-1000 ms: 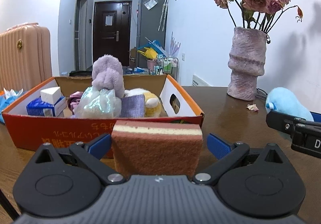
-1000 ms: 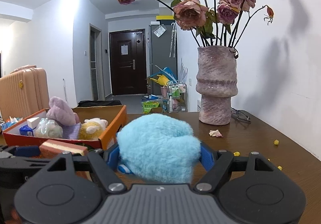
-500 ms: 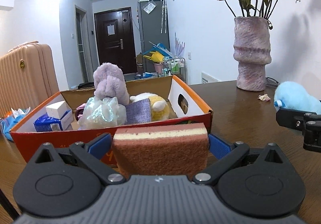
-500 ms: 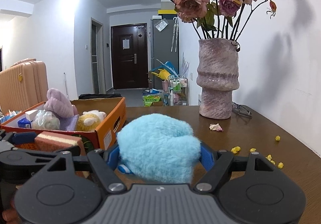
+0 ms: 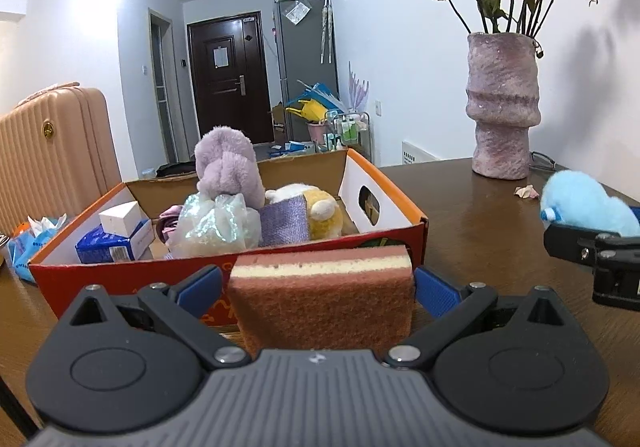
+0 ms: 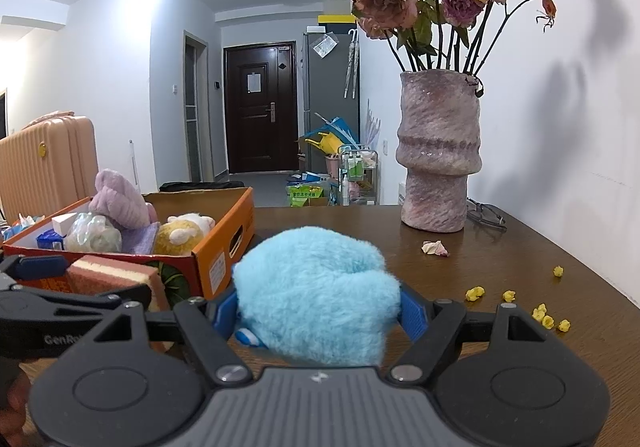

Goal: Organize soft objects
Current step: 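Carry the sponge and pom-pom up over the cardboard box with both grippers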

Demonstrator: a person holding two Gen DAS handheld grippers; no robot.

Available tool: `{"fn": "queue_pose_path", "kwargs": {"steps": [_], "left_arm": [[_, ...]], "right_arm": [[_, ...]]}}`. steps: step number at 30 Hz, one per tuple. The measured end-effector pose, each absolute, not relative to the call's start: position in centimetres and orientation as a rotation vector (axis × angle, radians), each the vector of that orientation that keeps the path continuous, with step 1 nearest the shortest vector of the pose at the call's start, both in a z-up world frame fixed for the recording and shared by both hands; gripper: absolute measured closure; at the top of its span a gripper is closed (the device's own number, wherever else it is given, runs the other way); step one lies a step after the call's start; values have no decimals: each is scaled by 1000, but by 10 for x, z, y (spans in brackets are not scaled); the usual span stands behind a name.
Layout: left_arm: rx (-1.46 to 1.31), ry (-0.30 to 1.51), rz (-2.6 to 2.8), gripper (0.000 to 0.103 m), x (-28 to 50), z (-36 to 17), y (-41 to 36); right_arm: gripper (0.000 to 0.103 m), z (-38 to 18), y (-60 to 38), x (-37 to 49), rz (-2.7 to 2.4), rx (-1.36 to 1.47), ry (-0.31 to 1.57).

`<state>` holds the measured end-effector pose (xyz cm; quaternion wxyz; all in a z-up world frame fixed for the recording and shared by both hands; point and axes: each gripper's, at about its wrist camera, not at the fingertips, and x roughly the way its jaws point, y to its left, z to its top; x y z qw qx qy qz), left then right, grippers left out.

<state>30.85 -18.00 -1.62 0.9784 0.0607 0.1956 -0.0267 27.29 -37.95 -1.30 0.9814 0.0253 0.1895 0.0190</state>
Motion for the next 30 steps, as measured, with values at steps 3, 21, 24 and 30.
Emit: {"fn": "queue_pose_path", "kwargs": {"steps": [3,21,24,30], "left_arm": [[134,400,-65,0,311,-17,-180],[29,486,-166,0,334,-22,-157],[33,483,-155,2,334,-23,-157],[21,454,-130,3,329,-19,-155]], "right_arm": [[26,-14,-379,273,41,51,385],[26,-17,-379,276,38,49,404],[26,-17,-378,276,35,45,404],[26,-17,-376,276,18,34,392]]}}
